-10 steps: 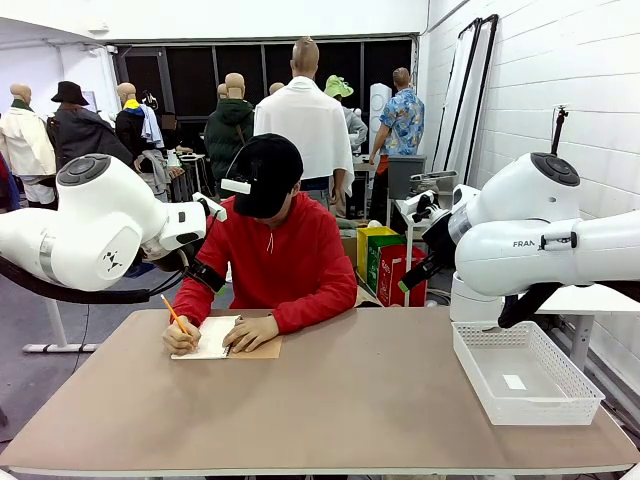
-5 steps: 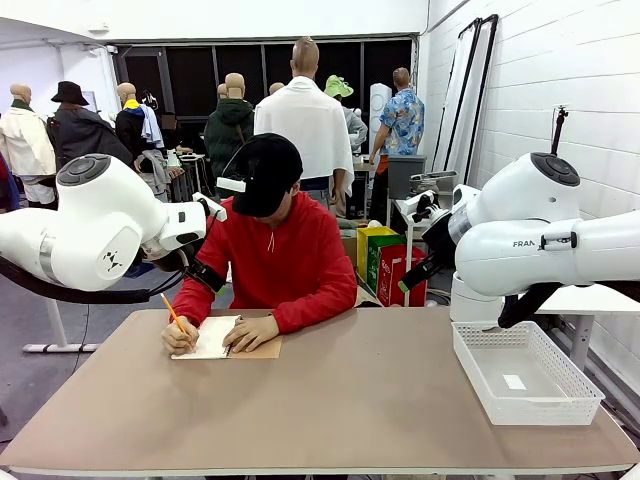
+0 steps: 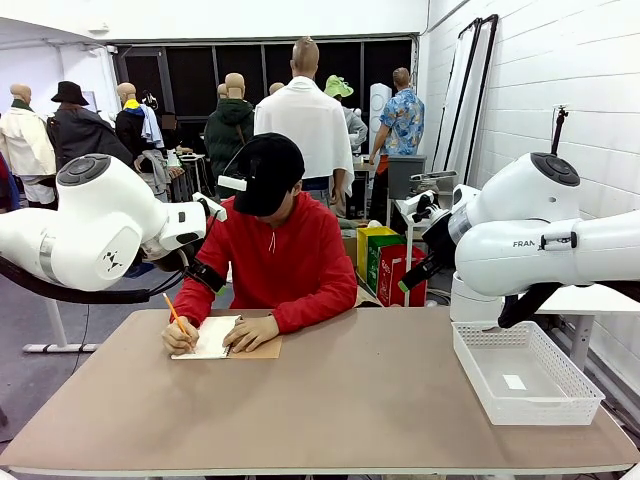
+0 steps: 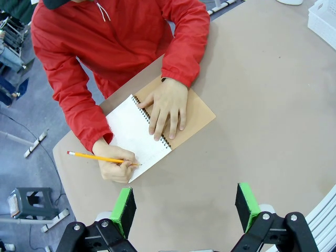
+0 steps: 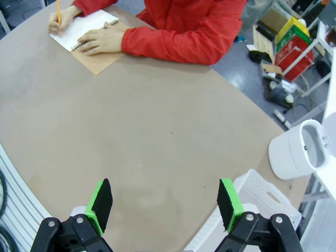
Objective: Sort the paper based on its condition.
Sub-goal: If a person hands you a paper, place it in the Organizing basket , and if it's crumpled, put it in the Trash can.
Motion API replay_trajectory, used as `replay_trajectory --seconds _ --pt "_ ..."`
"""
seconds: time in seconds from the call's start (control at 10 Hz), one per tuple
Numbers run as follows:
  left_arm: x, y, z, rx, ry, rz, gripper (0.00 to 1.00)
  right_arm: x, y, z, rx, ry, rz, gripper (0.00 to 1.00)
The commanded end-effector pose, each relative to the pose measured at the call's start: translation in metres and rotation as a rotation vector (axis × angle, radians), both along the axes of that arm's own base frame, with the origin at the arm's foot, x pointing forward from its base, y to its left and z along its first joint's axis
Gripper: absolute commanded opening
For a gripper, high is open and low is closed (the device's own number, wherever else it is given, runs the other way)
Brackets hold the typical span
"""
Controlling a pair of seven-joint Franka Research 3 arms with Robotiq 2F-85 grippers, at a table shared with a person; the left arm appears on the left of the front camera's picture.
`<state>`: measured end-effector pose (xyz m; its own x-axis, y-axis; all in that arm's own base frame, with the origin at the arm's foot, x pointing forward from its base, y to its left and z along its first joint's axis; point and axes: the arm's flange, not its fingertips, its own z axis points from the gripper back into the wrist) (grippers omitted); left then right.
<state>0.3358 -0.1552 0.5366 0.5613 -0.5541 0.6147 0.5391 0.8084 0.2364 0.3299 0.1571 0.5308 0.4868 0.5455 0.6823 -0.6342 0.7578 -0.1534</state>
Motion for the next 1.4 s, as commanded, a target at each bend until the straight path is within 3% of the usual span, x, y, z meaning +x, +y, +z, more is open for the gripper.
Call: replay_trajectory --seconds 0.0,1.3 --pt "-0.0003 0.0000 -0.0002 0.004 0.002 -0.004 1.00 0.0004 -0.0007 0.0000 0.001 0.001 0.000 1.00" --pt "-0.0003 0.0000 -0.0002 0.004 0.002 -0.004 1.00 0.0004 -0.0007 0.0000 0.001 0.001 0.000 1.00"
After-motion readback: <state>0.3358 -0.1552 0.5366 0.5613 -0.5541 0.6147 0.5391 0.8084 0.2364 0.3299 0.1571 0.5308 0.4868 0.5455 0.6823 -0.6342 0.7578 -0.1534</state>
